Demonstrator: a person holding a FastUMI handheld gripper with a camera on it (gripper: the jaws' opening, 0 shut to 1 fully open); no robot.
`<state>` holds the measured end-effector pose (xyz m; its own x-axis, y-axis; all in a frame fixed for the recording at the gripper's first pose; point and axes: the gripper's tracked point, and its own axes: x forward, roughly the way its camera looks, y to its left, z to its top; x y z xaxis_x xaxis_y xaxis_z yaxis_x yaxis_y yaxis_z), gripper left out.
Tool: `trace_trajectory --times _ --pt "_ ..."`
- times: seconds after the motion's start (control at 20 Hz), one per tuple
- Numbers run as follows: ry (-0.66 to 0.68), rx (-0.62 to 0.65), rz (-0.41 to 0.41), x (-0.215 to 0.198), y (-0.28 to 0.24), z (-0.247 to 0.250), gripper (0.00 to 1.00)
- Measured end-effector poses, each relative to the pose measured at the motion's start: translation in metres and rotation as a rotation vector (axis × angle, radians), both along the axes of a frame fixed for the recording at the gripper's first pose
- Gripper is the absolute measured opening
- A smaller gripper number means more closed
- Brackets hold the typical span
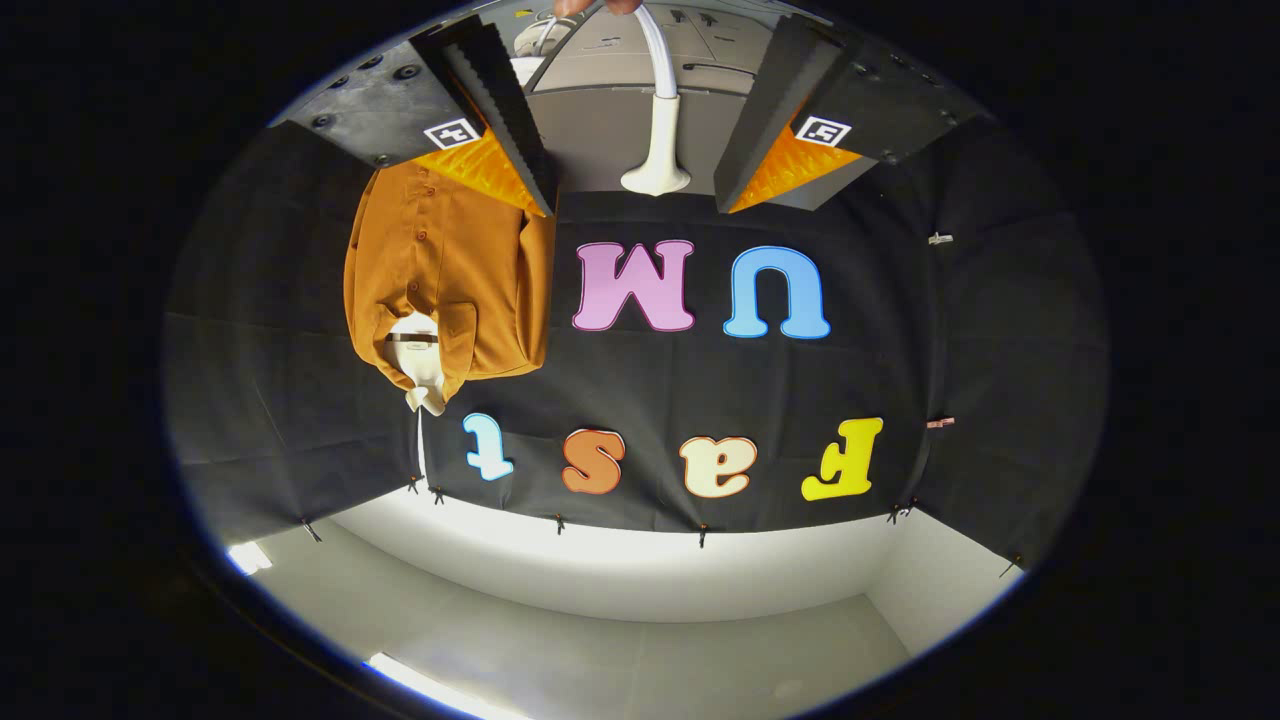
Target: Iron the clothes twice with a garment steamer, once on the left side and once on the right side.
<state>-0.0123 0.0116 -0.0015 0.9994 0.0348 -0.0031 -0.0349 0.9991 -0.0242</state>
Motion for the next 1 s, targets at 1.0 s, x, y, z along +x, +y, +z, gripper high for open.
trace_trajectory --times 1.0 --pt "0.385 0.017 0.079 0.051 0.036 -0.123 0.98"
